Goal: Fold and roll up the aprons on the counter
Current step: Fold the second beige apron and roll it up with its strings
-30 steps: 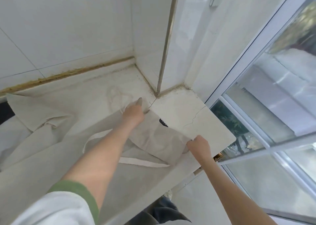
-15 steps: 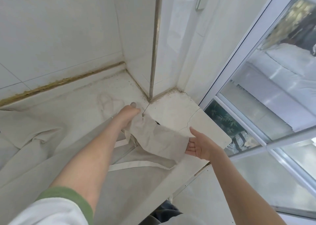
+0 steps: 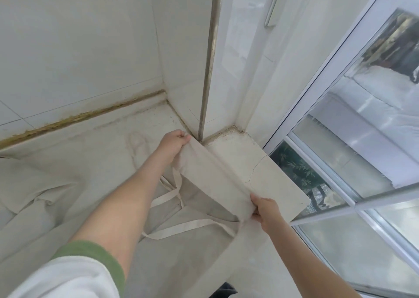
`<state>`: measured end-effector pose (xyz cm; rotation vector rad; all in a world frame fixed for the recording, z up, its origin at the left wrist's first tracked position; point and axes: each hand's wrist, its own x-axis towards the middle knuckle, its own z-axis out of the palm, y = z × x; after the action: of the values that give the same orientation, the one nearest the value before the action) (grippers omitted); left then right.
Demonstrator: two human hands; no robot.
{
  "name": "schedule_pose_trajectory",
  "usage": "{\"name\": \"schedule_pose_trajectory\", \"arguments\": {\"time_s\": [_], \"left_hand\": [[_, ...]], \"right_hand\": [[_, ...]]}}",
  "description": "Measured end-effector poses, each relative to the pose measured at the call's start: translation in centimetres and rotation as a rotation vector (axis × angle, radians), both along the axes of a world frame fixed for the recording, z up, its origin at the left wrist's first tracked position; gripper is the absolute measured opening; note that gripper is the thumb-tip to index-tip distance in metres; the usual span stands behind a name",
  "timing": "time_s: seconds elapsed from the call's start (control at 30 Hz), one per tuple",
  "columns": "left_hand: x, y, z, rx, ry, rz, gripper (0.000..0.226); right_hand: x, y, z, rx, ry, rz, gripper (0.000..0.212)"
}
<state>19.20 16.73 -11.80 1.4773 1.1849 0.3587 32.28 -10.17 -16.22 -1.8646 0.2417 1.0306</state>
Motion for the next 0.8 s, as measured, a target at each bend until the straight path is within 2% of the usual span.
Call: {"name": "schedule_pose_trajectory", "arguments": {"time_s": [0.1, 0.2, 0.27, 0.33, 0.43, 0.53, 0.67, 0.8], "left_hand": [[1.7, -0.1, 0.4, 0.205, 0.158, -0.119, 0.009], [2.9, -0.6, -0.3, 0.255, 0.328, -0.216, 0.049], [3.0, -1.4, -1.0, 0.477, 0.499, -0.318, 0.066], [2.9, -2.5, -1.7, 0.62, 0.535, -0.432, 0.073], [2.7, -4.4, -3.1, 0.67, 0.542, -0.583, 0.068], [2.1, -5.8, -4.3, 0.69, 0.546, -0.704, 0.056], [2.4, -6.6, -5.1, 0.827, 0.507, -0.812, 0.045], [4.2, -7.9, -5.2, 0.839, 0.456, -0.872, 0.04]], "right_hand": [[-0.2, 0.5, -0.1, -0.164, -0.17, 0.171, 0.031], [-0.2, 0.5, 0.2, -0.307, -0.441, 0.341, 0.042], [-0.1, 0.5, 0.0, -0.325, -0.662, 0.47, 0.047], [0.3, 0.8, -0.6, -0.347, -0.807, 0.656, 0.039], [0.8, 1.1, -1.3, -0.308, -0.815, 0.788, 0.014], [1.3, 1.0, -1.2, -0.185, -0.683, 0.611, 0.005], [2.5, 0.1, -1.0, -0.05, -0.601, 0.55, 0.014], [3.8, -1.3, -1.0, 0.018, -0.597, 0.75, 0.04]]}}
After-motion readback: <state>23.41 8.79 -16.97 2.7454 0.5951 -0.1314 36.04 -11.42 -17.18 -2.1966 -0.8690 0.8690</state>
